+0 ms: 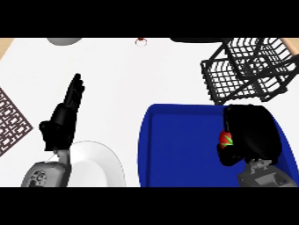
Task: Pick the tomato from the tray and place it in the tiered basket
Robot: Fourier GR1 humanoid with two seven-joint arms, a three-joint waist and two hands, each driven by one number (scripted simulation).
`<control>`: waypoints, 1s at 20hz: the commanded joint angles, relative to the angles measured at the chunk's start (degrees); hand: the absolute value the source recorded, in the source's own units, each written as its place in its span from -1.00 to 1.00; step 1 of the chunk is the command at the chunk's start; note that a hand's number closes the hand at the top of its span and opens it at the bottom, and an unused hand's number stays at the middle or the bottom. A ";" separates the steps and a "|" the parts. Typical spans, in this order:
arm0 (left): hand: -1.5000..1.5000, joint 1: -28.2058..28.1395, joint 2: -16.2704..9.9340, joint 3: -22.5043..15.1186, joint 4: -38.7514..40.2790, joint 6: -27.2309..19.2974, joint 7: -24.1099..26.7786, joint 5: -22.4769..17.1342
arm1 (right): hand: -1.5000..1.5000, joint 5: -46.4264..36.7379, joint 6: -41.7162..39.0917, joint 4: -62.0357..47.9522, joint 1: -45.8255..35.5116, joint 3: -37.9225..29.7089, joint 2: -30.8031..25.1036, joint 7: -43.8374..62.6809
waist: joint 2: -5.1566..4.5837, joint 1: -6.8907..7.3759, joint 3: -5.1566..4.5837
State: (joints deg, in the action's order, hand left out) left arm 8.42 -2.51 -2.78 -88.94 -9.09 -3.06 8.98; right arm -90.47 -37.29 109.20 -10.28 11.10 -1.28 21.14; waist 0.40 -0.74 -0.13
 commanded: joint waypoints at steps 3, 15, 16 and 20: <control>0.00 3.68 -0.12 0.93 1.11 0.56 -1.98 -0.79 | 1.00 1.98 -15.58 14.55 -12.47 -1.98 1.23 8.05 | -0.18 0.41 0.04; 0.00 2.17 1.48 -1.53 1.03 -0.62 -0.93 1.74 | 1.00 18.90 -30.89 17.71 -35.93 -24.37 1.26 16.39 | -0.21 0.82 0.11; 0.00 0.78 -0.25 0.64 1.79 1.31 1.64 -0.65 | 1.00 20.79 -29.71 12.85 -40.77 -28.58 1.27 17.33 | -0.26 1.27 0.08; 0.00 0.31 0.64 0.26 2.25 0.45 2.91 0.02 | 1.00 21.86 -23.12 4.77 -43.27 -30.12 1.28 17.76 | -0.40 0.97 0.10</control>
State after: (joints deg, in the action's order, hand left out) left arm 8.47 -2.02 -3.16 -88.68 -8.54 -2.27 9.15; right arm -70.61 -61.94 120.08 -49.43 -16.17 -0.09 37.36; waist 0.15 0.42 -0.04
